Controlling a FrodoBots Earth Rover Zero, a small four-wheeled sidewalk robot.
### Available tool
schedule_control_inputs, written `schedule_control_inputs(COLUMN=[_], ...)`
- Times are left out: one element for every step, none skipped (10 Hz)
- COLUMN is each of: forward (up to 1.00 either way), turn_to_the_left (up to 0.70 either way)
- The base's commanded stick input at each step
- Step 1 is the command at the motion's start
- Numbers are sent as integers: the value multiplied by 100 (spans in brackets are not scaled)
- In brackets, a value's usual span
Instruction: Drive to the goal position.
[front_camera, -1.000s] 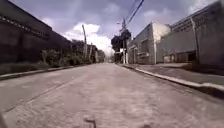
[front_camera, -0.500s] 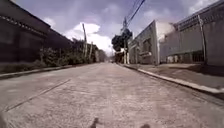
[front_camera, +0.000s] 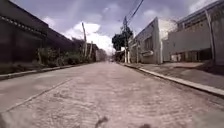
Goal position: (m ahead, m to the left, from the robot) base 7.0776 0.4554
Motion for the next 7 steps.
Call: schedule_control_inputs(forward=[85,85,85,85,85,85,85], turn_to_the_left=[1,1,1,1,1,1,1])
